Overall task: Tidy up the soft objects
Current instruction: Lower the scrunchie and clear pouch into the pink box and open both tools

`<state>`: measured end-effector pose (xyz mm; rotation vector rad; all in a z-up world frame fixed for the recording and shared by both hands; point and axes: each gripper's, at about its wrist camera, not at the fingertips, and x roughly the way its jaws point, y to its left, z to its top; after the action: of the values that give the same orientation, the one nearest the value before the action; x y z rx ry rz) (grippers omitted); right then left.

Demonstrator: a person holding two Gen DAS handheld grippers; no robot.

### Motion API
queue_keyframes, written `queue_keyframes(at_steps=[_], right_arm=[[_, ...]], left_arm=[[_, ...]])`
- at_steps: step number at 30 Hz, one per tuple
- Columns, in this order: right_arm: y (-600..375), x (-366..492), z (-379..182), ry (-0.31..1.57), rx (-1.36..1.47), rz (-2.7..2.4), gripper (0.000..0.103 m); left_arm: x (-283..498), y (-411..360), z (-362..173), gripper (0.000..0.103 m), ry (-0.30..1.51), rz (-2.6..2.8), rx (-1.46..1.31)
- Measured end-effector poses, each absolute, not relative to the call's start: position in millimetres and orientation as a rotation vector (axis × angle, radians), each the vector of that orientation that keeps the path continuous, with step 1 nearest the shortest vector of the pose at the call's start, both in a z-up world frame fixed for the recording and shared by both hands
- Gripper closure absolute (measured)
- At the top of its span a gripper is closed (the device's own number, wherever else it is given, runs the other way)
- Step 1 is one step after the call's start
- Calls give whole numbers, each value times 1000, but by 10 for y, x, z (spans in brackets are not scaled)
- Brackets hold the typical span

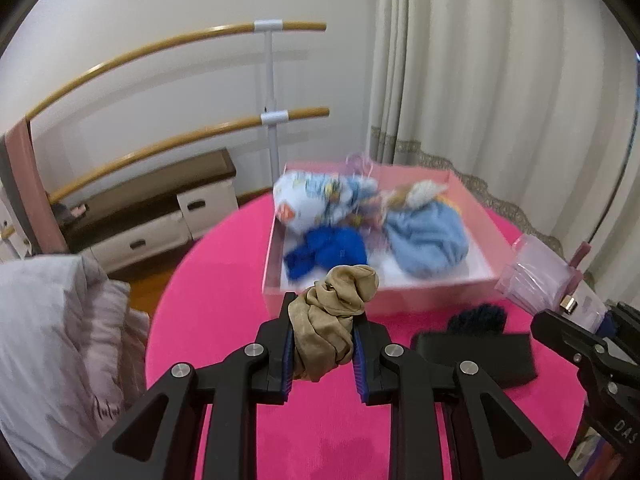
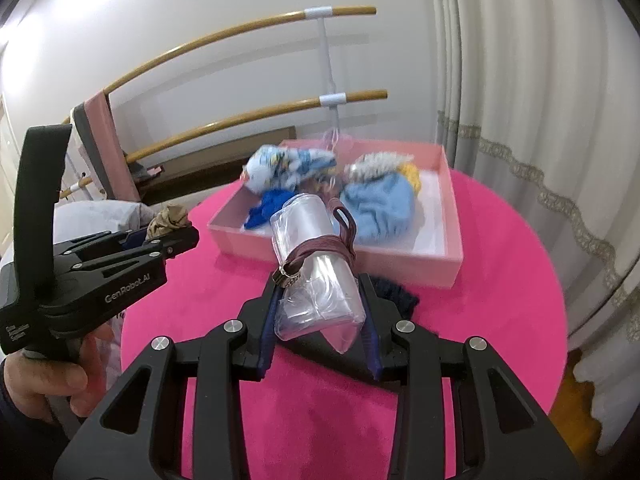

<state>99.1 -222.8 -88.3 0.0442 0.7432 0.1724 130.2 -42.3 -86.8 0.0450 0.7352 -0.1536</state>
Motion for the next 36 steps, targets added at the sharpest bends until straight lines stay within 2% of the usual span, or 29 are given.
queue_keyframes(at_steps=[5,14,32,36], right_arm=[[-2301,1205,-598,709,22,154,70],[-2442,1865,-243,710,13,141,70],[-2566,2713,-639,836,38,128,70],[-2559,2808,-757,864,42,123,70]], left_arm=[[1366,-500,-530,83,678,-160,64],[1849,-667,-269,83,678,-190,63],[2810,-925,-532,82,785,-206,60],[2971,-986,-668,77,807,-206,68]])
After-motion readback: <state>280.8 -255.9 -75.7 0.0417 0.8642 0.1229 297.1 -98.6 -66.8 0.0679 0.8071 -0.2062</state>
